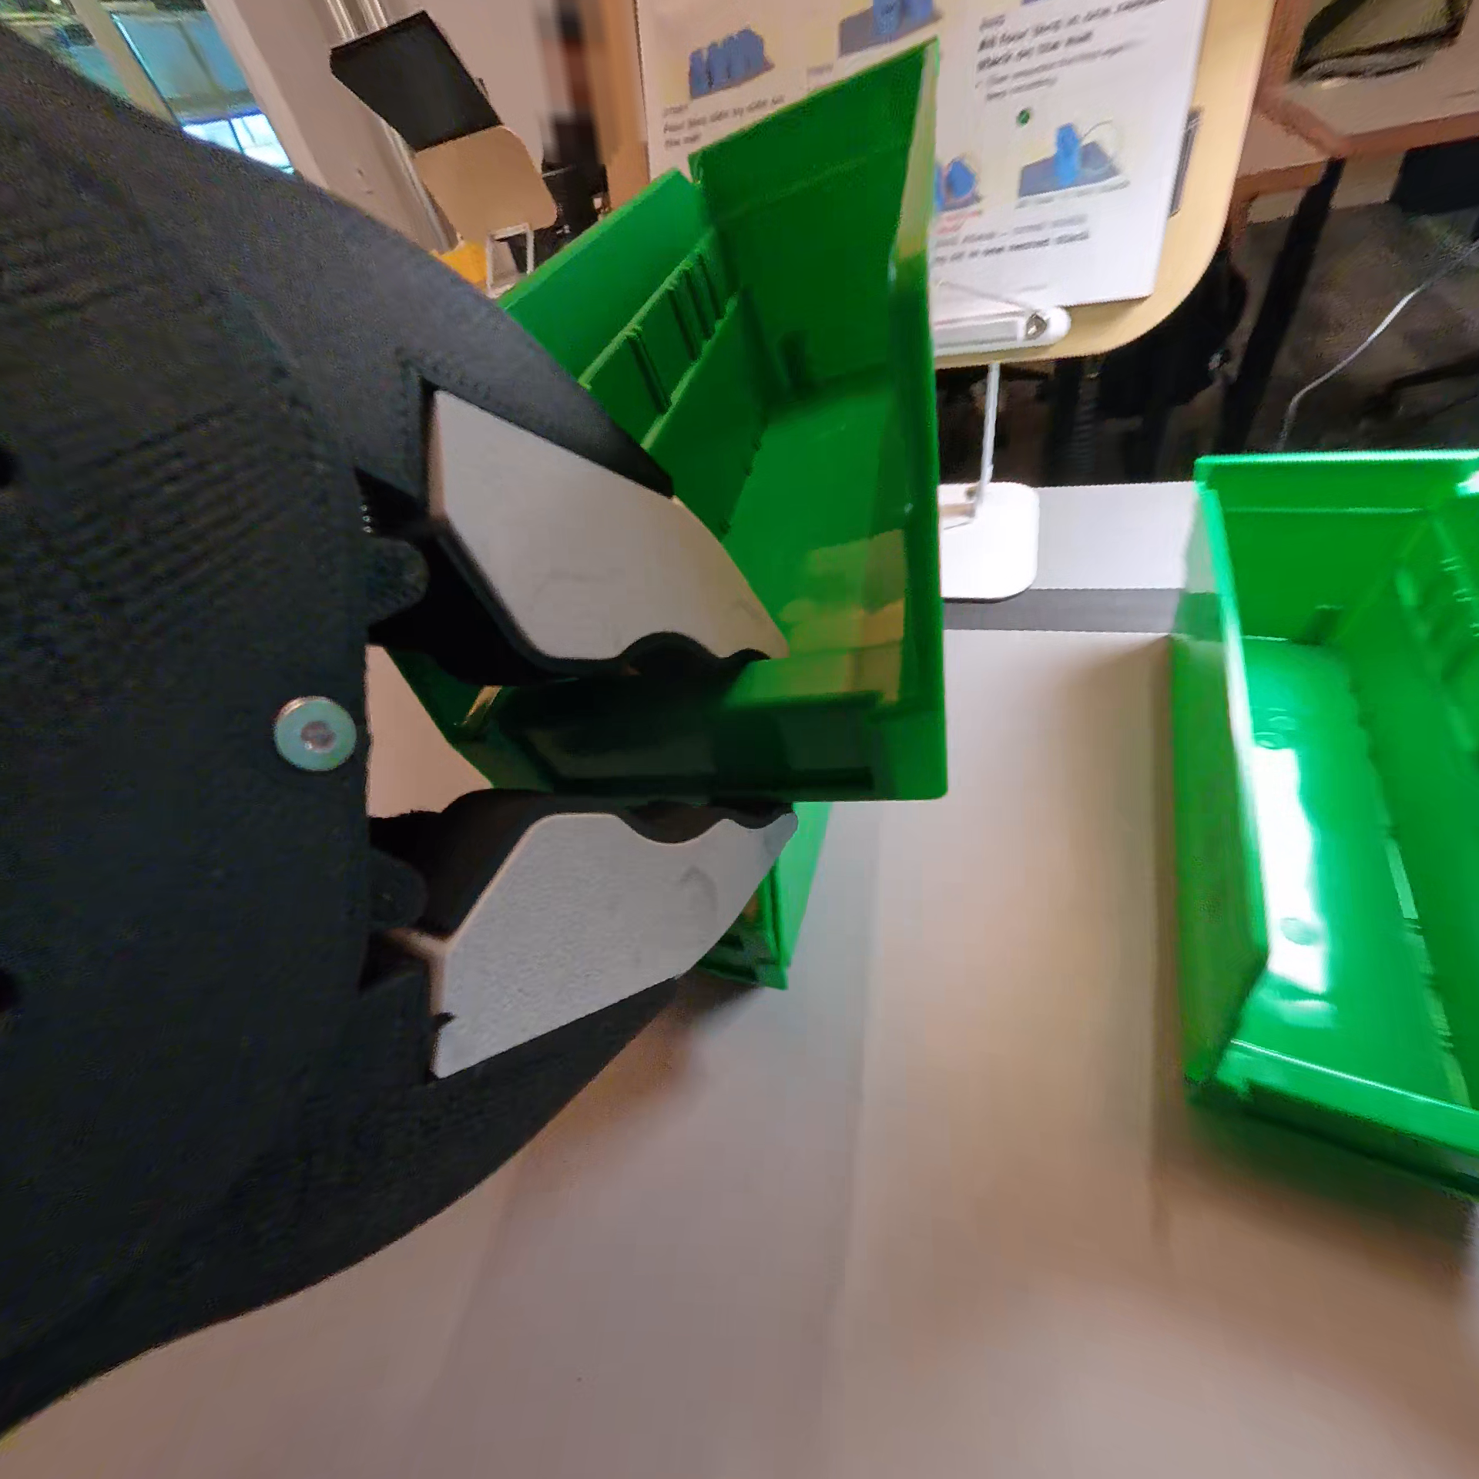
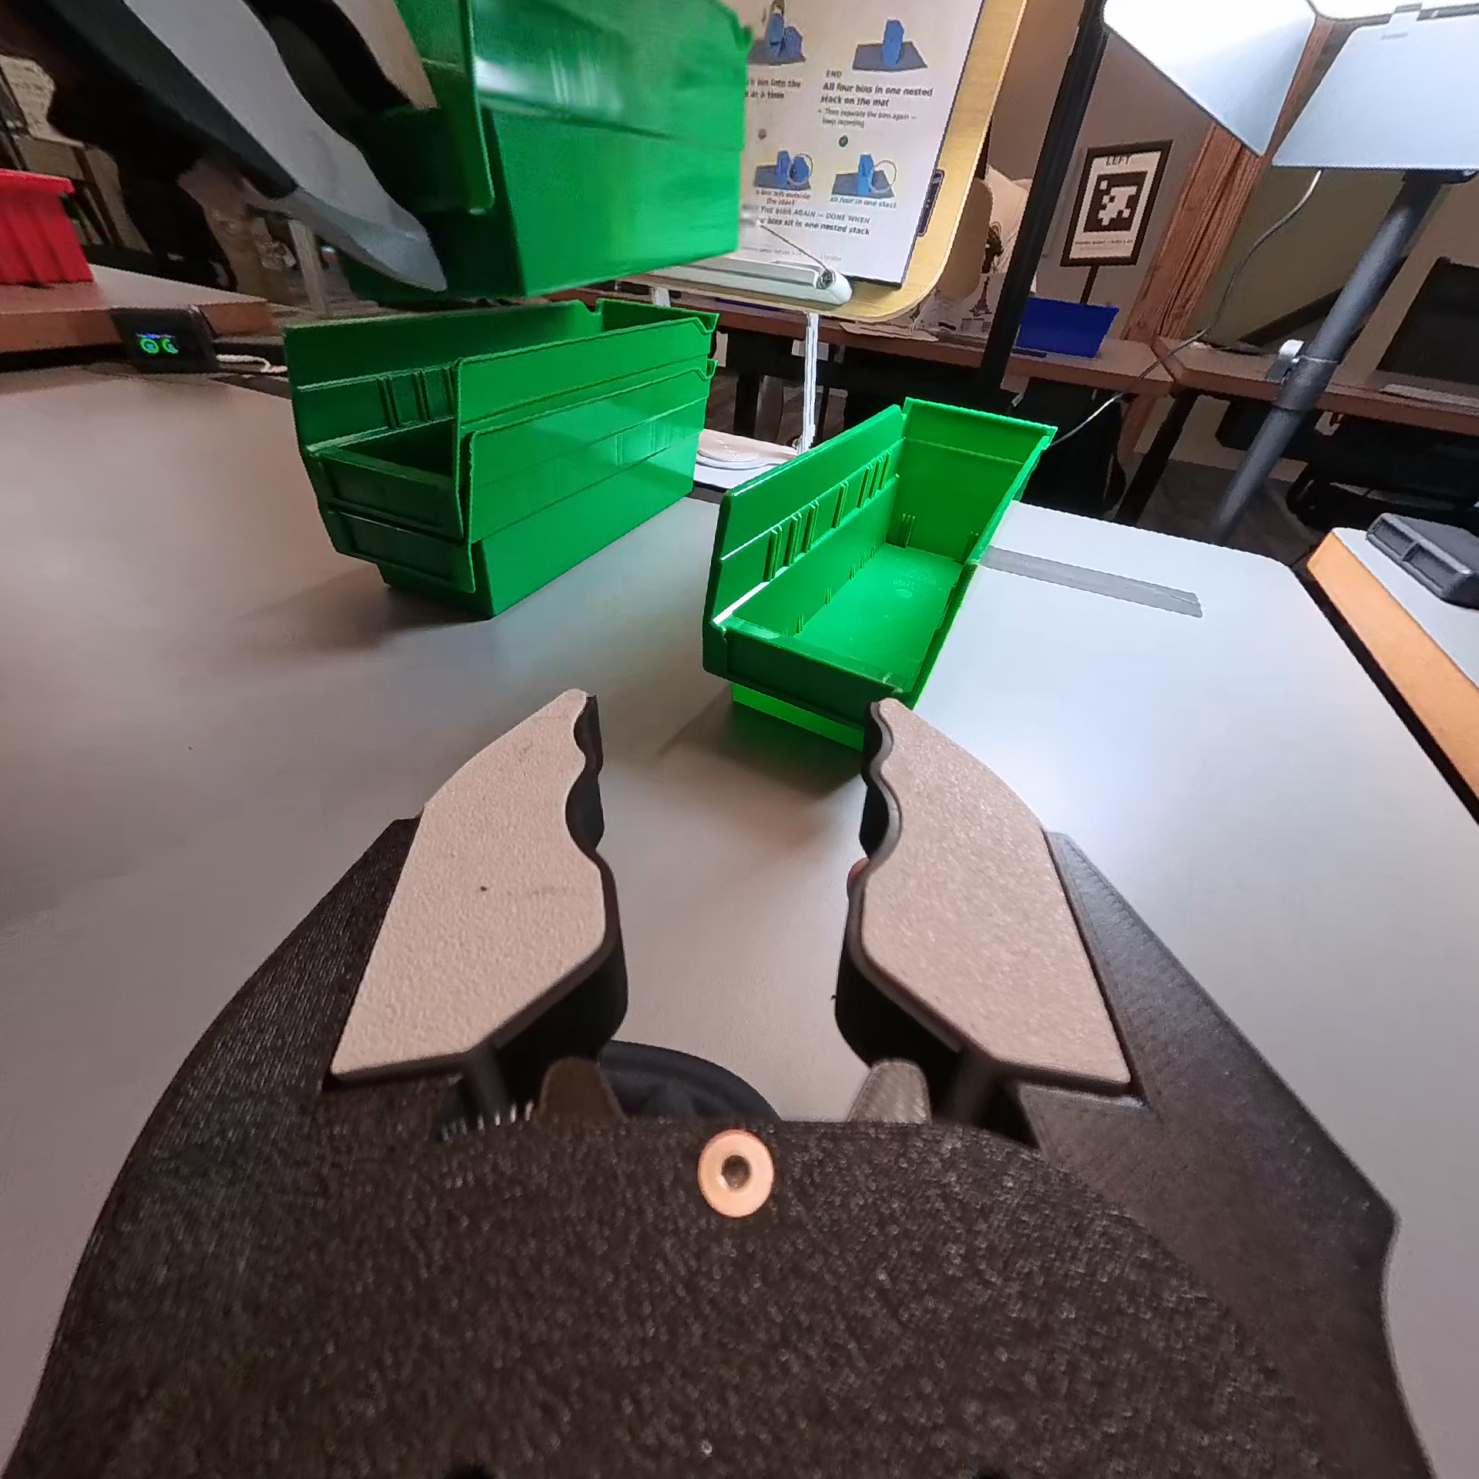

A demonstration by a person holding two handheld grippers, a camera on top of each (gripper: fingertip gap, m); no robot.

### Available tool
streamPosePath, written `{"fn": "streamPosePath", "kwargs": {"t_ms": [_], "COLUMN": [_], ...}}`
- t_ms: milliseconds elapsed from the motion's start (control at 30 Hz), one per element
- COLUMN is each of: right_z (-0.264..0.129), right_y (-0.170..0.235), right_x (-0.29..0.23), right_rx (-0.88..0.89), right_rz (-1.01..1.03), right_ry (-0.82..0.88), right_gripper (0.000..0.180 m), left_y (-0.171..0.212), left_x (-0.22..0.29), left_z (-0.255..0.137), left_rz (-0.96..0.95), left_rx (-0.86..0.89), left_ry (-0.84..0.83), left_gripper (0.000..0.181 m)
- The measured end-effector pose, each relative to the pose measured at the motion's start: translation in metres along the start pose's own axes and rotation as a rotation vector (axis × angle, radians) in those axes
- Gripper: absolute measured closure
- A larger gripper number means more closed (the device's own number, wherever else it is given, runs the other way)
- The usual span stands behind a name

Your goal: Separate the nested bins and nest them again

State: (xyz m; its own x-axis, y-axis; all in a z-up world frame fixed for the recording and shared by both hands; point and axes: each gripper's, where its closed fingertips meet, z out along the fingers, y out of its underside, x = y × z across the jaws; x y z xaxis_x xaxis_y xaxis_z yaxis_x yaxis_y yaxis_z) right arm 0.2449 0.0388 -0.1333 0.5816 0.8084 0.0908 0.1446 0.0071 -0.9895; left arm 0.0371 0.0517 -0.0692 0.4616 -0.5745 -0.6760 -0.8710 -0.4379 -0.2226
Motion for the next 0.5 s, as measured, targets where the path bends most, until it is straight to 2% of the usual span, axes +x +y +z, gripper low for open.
{"fn": "streamPosePath", "kwargs": {"t_ms": [200,500], "right_z": [0.0,0.0], "right_y": [0.0,0.001], "right_x": [0.0,0.0], "right_rx": [-0.002,-0.005], "right_rz": [0.004,0.002], "right_ry": [0.0,0.002], "right_gripper": [0.117,0.118], "left_y": [0.037,0.062], "left_x": [0.011,0.017], "left_z": [0.014,0.013], "left_rz": [0.009,0.049], "left_rx": [-0.065,-0.099], "left_ry": [0.029,0.019], "left_gripper": [0.151,0.151]}}
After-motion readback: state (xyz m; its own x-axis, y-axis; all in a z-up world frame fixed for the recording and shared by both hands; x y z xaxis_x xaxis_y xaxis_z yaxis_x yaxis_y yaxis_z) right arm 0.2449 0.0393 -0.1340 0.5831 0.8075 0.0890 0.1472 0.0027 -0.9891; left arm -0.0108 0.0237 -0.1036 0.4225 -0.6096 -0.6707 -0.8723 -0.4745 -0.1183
